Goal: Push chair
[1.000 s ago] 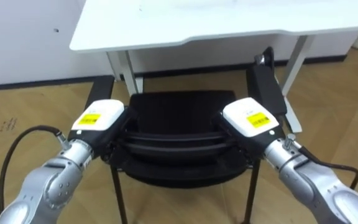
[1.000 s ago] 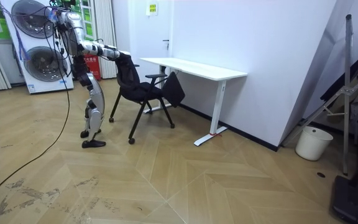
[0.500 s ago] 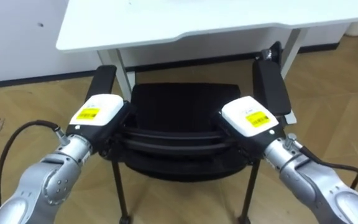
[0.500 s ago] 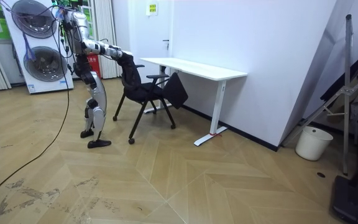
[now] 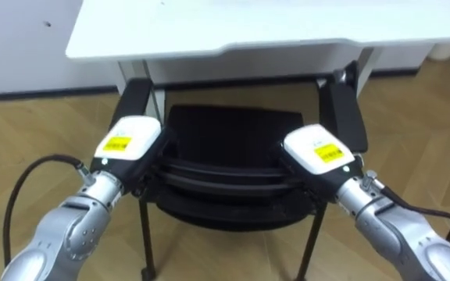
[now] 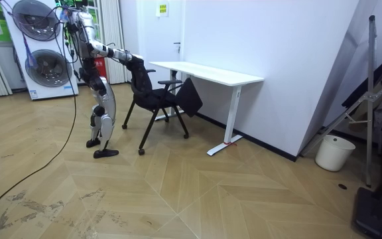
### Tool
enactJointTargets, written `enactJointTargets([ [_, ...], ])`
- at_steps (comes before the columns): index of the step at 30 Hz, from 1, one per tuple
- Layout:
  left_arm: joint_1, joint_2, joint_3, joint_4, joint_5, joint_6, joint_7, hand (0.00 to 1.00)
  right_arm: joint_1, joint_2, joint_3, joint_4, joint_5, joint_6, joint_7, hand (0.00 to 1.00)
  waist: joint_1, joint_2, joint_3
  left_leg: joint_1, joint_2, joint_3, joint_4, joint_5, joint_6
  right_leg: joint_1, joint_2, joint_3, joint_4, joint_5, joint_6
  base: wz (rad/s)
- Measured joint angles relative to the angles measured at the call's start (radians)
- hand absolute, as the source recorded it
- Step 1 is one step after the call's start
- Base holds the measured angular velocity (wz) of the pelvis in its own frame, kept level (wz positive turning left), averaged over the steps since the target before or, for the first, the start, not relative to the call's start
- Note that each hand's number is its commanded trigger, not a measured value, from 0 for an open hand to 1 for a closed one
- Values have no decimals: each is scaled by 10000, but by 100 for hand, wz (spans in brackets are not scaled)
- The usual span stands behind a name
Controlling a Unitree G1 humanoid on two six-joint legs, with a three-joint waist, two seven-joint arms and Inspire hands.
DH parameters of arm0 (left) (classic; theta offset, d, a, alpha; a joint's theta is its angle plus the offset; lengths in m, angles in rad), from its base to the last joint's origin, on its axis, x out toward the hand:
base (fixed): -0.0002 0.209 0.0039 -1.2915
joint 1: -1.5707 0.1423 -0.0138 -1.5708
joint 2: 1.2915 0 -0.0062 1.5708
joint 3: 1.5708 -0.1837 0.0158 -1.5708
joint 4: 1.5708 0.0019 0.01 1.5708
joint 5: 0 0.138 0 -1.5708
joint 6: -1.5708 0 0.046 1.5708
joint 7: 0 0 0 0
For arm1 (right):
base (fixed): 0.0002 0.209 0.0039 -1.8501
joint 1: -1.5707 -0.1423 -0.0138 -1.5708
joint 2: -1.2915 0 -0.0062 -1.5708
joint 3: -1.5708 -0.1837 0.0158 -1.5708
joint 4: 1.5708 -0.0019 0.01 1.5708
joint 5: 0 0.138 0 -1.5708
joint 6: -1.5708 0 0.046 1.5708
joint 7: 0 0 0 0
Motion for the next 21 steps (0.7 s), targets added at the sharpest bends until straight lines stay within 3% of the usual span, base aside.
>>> enactJointTargets([
  [3, 24, 75, -88, -1, 10, -28, -20, 100, 171, 2, -15, -37, -10, 2, -35, 100, 14, -25, -78, 74, -2, -58, -77, 13, -14, 153, 29, -74, -183, 52, 9, 5],
  [9, 16, 70, -79, -40, 58, -117, -56, 100, 383, 44, -86, -78, -21, -10, -241, 100, 104, -45, -140, 102, -4, -160, -230, 88, -33, 222, 63, -227, -377, 218, 2, 3],
  [21, 9, -12, 129, -326, 262, -156, -585, 100, 537, 57, -87, -142, -28, -5, -379, 100, 237, -120, -143, 243, 5, -141, -537, 174, -84, 386, 168, -232, -732, 358, -27, -1],
])
